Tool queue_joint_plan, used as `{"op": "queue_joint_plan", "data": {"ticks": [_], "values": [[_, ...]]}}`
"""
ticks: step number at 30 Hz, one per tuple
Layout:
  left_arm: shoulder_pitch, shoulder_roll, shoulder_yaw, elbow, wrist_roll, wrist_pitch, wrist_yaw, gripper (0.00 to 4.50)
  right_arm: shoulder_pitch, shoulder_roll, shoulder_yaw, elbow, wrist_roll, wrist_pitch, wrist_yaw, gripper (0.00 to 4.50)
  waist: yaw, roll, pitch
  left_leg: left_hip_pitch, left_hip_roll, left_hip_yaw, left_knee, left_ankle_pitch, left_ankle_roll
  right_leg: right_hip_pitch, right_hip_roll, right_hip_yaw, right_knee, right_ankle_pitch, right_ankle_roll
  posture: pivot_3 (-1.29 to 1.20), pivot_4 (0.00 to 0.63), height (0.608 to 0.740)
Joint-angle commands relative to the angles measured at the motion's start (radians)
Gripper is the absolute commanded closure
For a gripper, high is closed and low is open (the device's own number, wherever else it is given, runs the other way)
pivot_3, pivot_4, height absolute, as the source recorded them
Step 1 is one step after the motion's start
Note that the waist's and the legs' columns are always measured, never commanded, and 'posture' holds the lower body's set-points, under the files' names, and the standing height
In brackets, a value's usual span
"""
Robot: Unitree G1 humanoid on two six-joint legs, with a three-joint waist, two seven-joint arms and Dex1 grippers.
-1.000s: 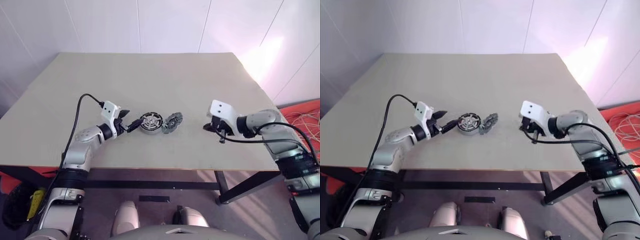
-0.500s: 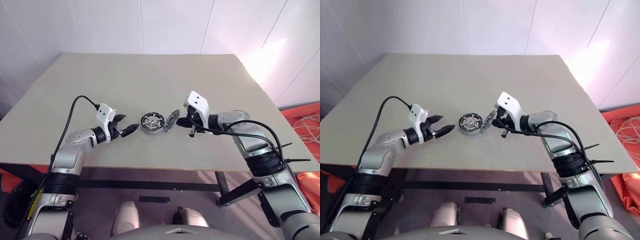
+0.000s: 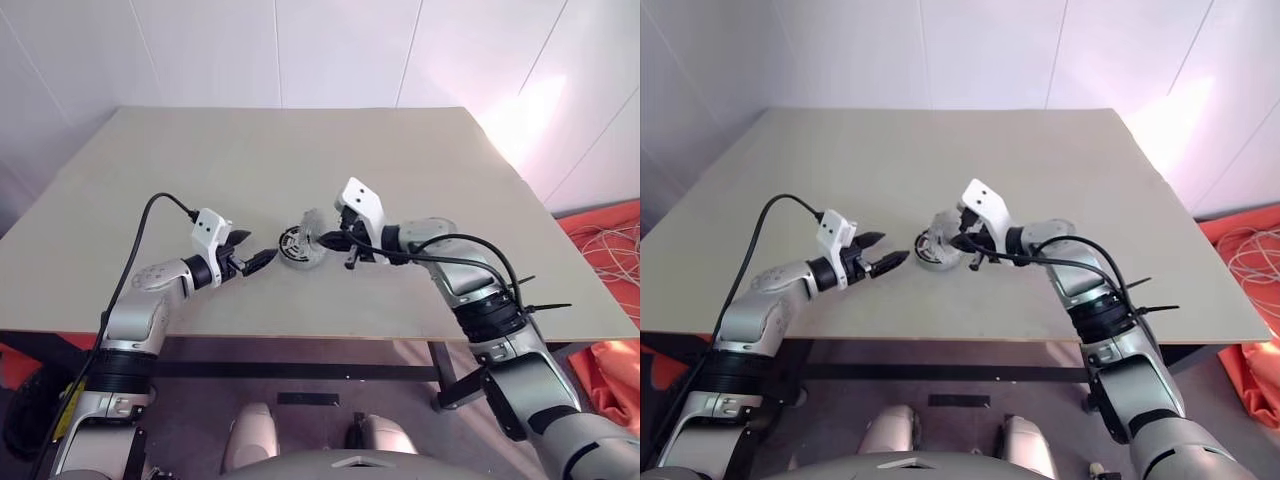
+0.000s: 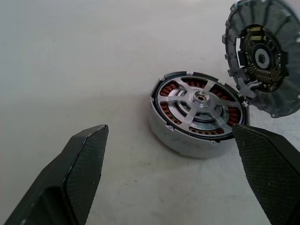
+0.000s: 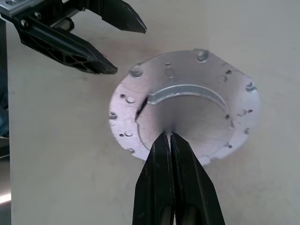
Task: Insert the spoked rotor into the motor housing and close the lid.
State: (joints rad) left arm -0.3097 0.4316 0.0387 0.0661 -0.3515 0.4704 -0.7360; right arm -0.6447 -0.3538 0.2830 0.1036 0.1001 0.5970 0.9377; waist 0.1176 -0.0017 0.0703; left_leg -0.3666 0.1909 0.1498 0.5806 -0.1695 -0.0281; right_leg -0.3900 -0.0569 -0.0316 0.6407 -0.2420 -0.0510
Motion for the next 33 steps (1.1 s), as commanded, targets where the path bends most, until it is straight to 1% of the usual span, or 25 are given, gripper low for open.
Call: {"op": "queue_joint_plan", "data": {"ticks": [1,8,13,16,21,28,31,33], "values": [[-0.011,0.013,0.022,-0.03,-0.007,-0.008,0.006,0.0,-0.03,0.037,0.016,0.016,0.011,-0.013,-0.01,4.46,0.0,0.0,0.0,0.0,0.0,0.0,0.0,0.0,0.0,0.0,0.0,0.0,0.0,0.0,0.0,0.0,0.0,0.74],[0.0,0.017,0.026,-0.041,-0.012,-0.002,0.008,0.0,-0.059,0.083,0.025,0.121,-0.008,-0.059,-0.031,4.46,-0.001,0.0,0.0,0.0,0.0,0.0,0.0,0.0,0.0,0.0,0.0,0.0,0.0,0.0,0.0,0.0,0.0,0.74],[0.011,0.02,0.028,-0.057,-0.016,0.007,0.007,0.0,-0.105,0.149,0.007,0.266,-0.019,-0.121,-0.103,4.46,-0.014,0.0,0.0,0.0,0.0,0.0,0.0,0.0,-0.001,0.0,0.0,0.0,0.0,0.0,0.0,0.0,0.0,0.74],[0.014,0.02,0.028,-0.061,-0.015,0.01,0.008,0.0,-0.117,0.167,0.004,0.305,-0.018,-0.141,-0.114,4.46,-0.018,0.0,0.0,0.0,0.0,0.0,0.0,0.0,-0.001,0.0,0.0,0.0,0.0,0.0,0.0,0.0,0.0,0.74],[0.018,0.023,0.033,-0.063,-0.014,0.01,0.009,0.0,-0.106,0.146,-0.011,0.252,0.023,-0.107,-0.059,4.46,-0.019,0.0,0.0,-0.001,0.0,0.0,0.0,0.0,-0.001,0.0,0.0,0.0,0.0,0.0,0.0,0.0,0.0,0.74],[0.012,0.017,0.03,-0.056,-0.017,0.01,0.006,0.0,-0.098,0.116,-0.064,0.042,0.162,0.019,0.035,4.46,-0.02,0.0,0.0,-0.001,0.0,0.0,0.0,0.0,-0.001,0.0,0.0,0.0,0.0,0.0,0.0,0.0,0.0,0.74],[0.008,0.014,0.031,-0.051,-0.024,0.01,-0.001,0.0,-0.117,0.121,-0.111,-0.019,0.228,0.077,0.031,4.46,-0.019,0.0,0.0,-0.001,0.0,0.0,-0.001,0.0,-0.001,0.0,0.0,0.0,0.0,0.0,0.0,0.0,0.0,0.74],[0.004,0.013,0.031,-0.046,-0.024,0.006,-0.002,0.0,-0.143,0.137,-0.143,0.006,0.241,0.08,-0.006,4.46,-0.02,0.0,0.0,-0.001,0.0,0.0,-0.001,0.0,-0.001,0.0,0.0,0.0,0.0,0.0,0.0,0.0,0.0,0.74]]}}
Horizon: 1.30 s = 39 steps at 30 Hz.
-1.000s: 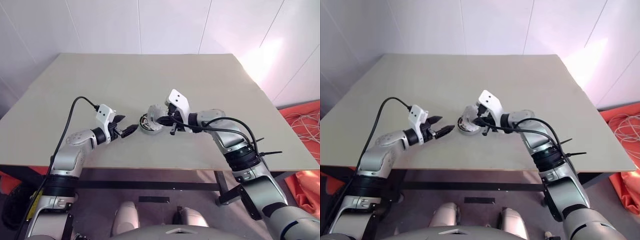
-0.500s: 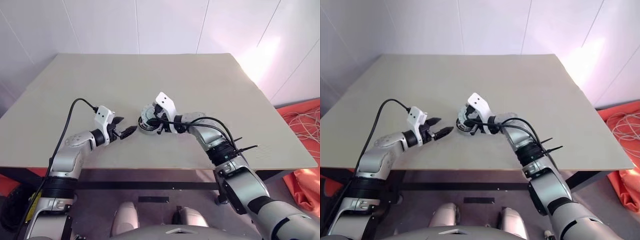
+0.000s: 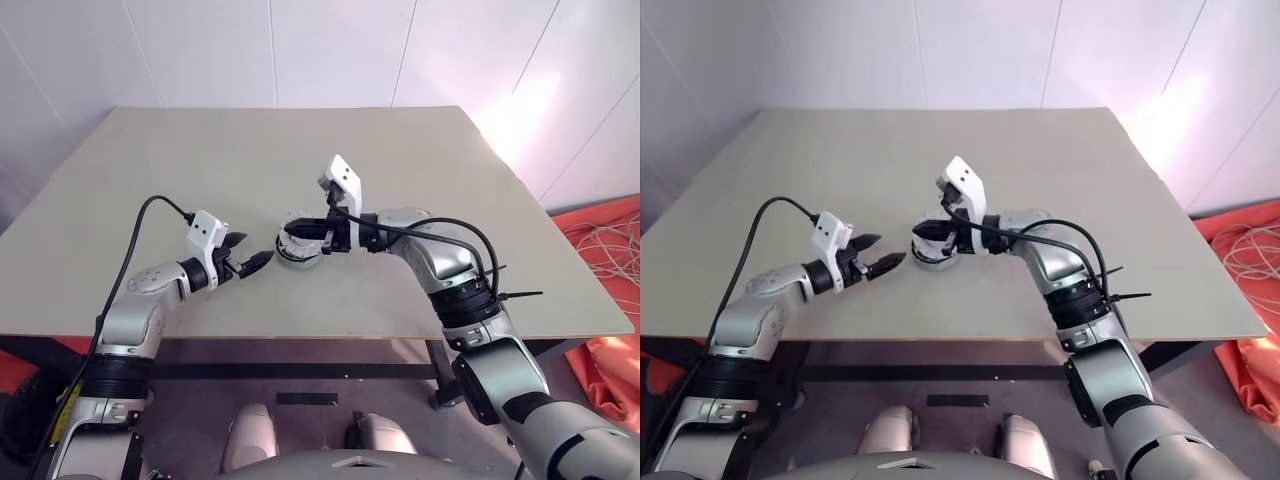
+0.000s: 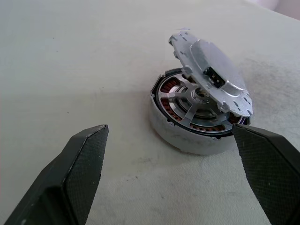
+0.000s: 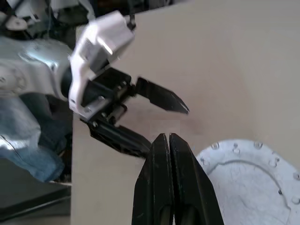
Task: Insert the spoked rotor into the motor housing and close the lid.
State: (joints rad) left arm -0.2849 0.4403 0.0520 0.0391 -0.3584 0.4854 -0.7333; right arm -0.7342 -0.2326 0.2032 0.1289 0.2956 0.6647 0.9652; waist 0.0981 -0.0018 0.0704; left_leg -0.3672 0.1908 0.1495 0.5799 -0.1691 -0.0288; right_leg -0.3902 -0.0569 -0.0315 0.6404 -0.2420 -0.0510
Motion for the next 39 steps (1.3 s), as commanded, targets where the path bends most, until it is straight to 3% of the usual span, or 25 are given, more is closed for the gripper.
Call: {"op": "queue_joint_plan", "data": {"ticks": [1,5,12,31,39], "values": [[-0.023,0.005,0.018,-0.016,-0.017,-0.011,-0.006,0.0,-0.062,0.023,-0.07,0.008,0.038,-0.002,-0.055,4.46,0.0,0.0,0.0,0.0,0.0,0.0,0.0,0.0,0.0,0.0,0.0,0.0,0.0,0.0,0.0,0.0,0.0,0.74],[-0.042,0.008,0.037,-0.002,-0.037,-0.004,-0.008,0.0,-0.088,0.062,-0.08,0.232,-0.032,-0.158,-0.14,4.46,-0.001,0.0,0.0,0.001,0.0,0.0,0.0,0.0,0.0,0.0,0.0,0.0,0.0,0.0,0.0,0.0,0.0,0.74],[-0.066,0.025,0.114,-0.005,-0.114,0.078,-0.003,0.0,-0.111,0.078,-0.073,0.458,-0.084,-0.276,-0.143,4.46,-0.002,0.0,0.0,-0.003,0.0,0.001,0.0,0.001,-0.001,-0.002,0.0,0.0,0.0,0.0,-0.001,0.0,0.0,0.74],[-0.054,0.121,0.152,0.007,-0.138,0.103,-0.03,0.0,-0.07,0.172,-0.077,0.737,-0.174,-0.433,-0.245,4.46,-0.005,0.0,0.0,0.002,0.0,0.0,0.0,0.0,0.0,0.001,0.0,0.0,0.0,0.0,-0.001,0.0,0.0,0.74],[-0.067,0.107,0.14,0.024,-0.128,0.088,-0.017,0.0,-0.023,0.174,-0.067,0.742,-0.184,-0.437,-0.226,4.46,-0.005,-0.001,-0.001,0.015,0.0,0.0,-0.002,-0.001,0.001,0.011,0.0,0.001,0.0,-0.003,0.003,0.0,0.0,0.74]]}}
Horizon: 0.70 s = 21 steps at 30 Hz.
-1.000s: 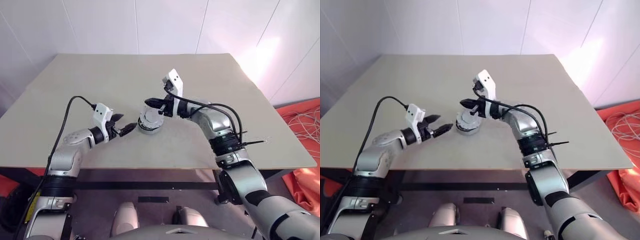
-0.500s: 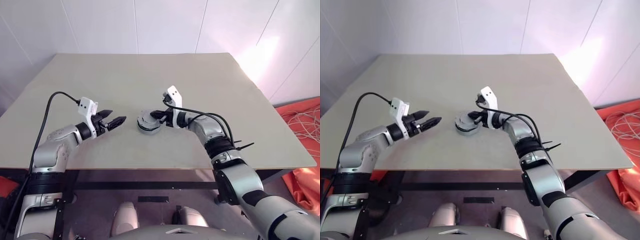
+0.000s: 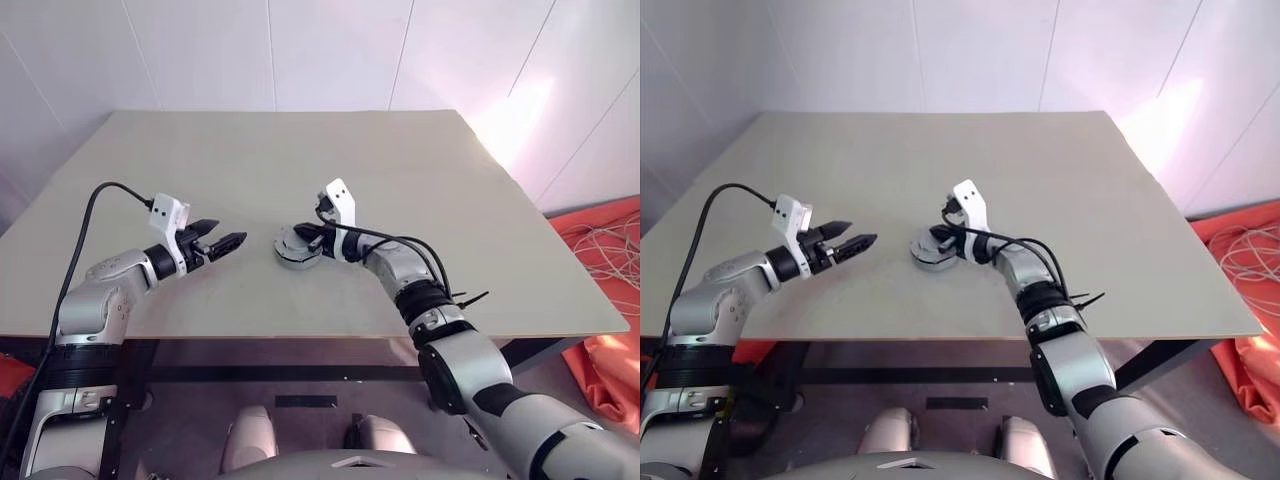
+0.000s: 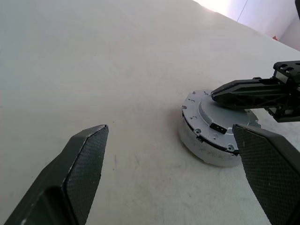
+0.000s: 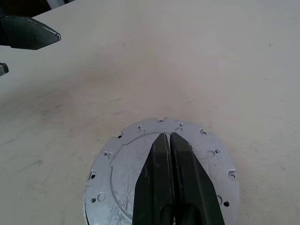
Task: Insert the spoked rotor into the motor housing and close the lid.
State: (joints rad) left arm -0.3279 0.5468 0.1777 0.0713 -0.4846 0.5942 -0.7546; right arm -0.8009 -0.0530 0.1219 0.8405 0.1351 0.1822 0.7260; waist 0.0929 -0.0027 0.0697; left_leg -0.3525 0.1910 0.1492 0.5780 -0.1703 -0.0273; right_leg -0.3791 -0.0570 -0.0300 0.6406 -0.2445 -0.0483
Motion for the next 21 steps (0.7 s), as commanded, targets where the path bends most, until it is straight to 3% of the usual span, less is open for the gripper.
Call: {"op": "queue_joint_plan", "data": {"ticks": [1,8,17,21], "values": [[-0.025,-0.002,0.013,-0.006,-0.002,-0.022,0.005,0.0,0.049,-0.015,0.016,0.017,-0.028,0.039,0.015,4.46,0.0,0.0,0.0,0.003,0.0,0.0,-0.001,0.0,0.0,0.002,0.0,0.001,0.0,-0.002,0.003,0.0,0.0,0.74],[-0.028,-0.01,0.006,-0.002,-0.002,-0.022,0.002,0.0,0.11,-0.085,0.079,-0.187,-0.045,0.093,0.099,4.46,0.004,-0.001,0.0,0.004,0.0,0.0,-0.001,0.0,0.0,0.004,0.0,0.001,-0.001,-0.002,0.003,0.0,0.0,0.74],[-0.033,-0.011,0.001,0.007,0.002,-0.027,0.003,0.0,0.084,-0.088,0.026,-0.349,-0.004,0.08,0.071,4.46,0.001,-0.001,0.0,-0.005,0.0,0.001,-0.004,0.0,0.0,-0.007,0.0,0.002,-0.001,0.001,-0.002,0.0,0.0,0.74],[-0.034,-0.009,0.001,0.006,0.005,-0.028,0.004,0.0,0.083,-0.086,0.026,-0.346,-0.004,0.05,0.076,3.53,0.001,-0.001,0.0,-0.014,-0.001,0.001,-0.003,0.001,-0.002,-0.014,0.0,0.001,-0.001,0.002,-0.004,0.0,0.0,0.74]]}}
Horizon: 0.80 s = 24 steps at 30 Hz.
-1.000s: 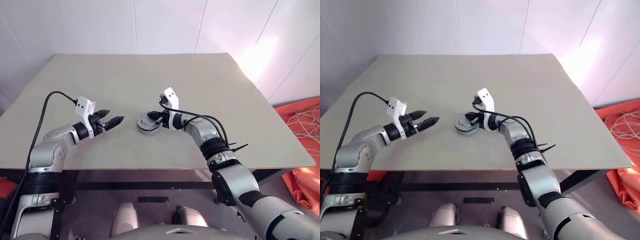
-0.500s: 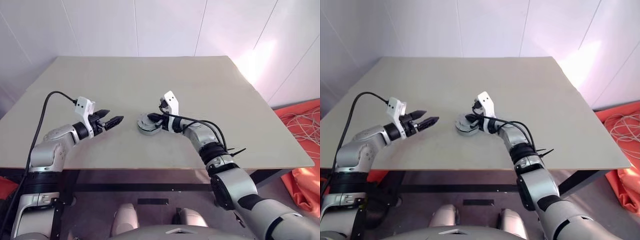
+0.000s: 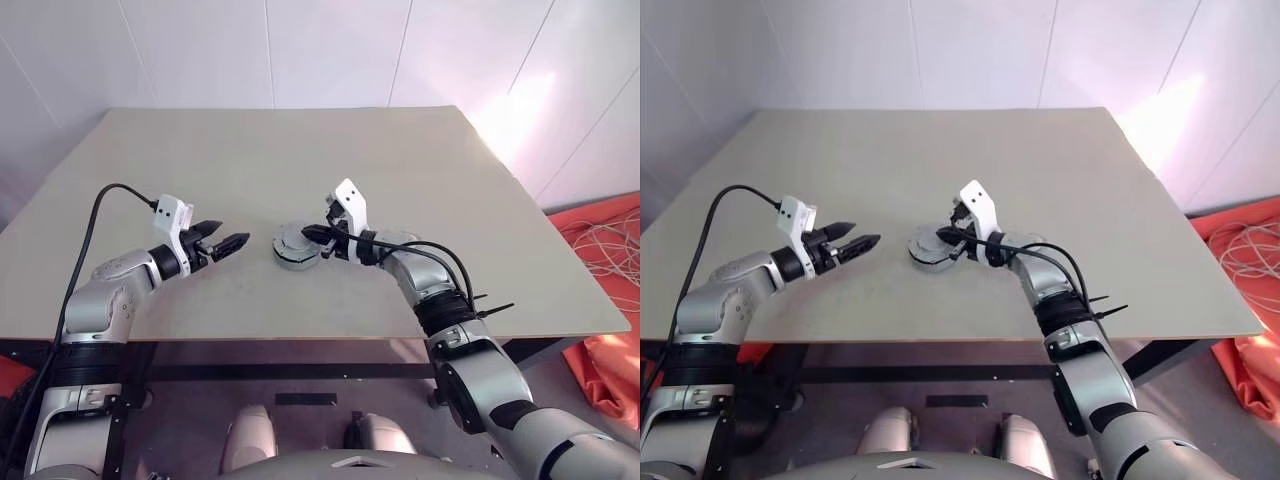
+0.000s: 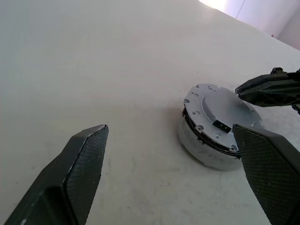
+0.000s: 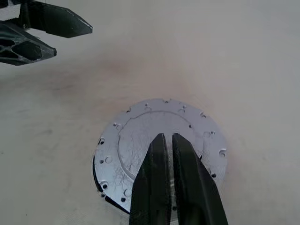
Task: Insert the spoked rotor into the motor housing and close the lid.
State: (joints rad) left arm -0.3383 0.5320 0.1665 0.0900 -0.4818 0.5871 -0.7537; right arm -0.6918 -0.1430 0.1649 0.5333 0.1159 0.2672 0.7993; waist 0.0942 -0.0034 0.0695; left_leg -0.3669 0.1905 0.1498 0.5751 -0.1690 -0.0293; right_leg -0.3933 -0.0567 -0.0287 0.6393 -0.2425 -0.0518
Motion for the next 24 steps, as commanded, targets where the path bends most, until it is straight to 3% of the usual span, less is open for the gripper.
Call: {"op": "queue_joint_plan", "data": {"ticks": [1,10,24], "values": [[-0.024,0.006,0.012,-0.014,0.002,-0.021,0.003,0.0,-0.026,0.006,-0.021,-0.039,0.021,-0.037,0.004,3.24,0.0,0.0,0.0,-0.002,0.0,0.0,0.0,0.0,0.0,-0.001,0.0,0.0,0.0,0.0,0.0,0.0,0.0,0.74],[-0.029,0.007,0.009,-0.012,0.005,-0.022,0.002,0.0,-0.029,0.017,-0.027,-0.039,0.042,-0.056,0.037,0.01,0.0,0.0,0.0,-0.002,0.0,0.0,0.0,0.0,0.001,-0.002,0.0,0.0,0.0,0.0,0.0,0.0,0.0,0.74],[-0.03,0.014,0.014,-0.024,0.007,-0.015,0.005,0.0,-0.03,0.067,0.022,0.126,-0.041,-0.161,-0.015,0.01,-0.002,0.0,0.0,-0.002,0.0,0.0,0.0,0.0,0.0,-0.002,0.0,0.0,0.0,0.0,0.0,0.0,0.0,0.74]]}}
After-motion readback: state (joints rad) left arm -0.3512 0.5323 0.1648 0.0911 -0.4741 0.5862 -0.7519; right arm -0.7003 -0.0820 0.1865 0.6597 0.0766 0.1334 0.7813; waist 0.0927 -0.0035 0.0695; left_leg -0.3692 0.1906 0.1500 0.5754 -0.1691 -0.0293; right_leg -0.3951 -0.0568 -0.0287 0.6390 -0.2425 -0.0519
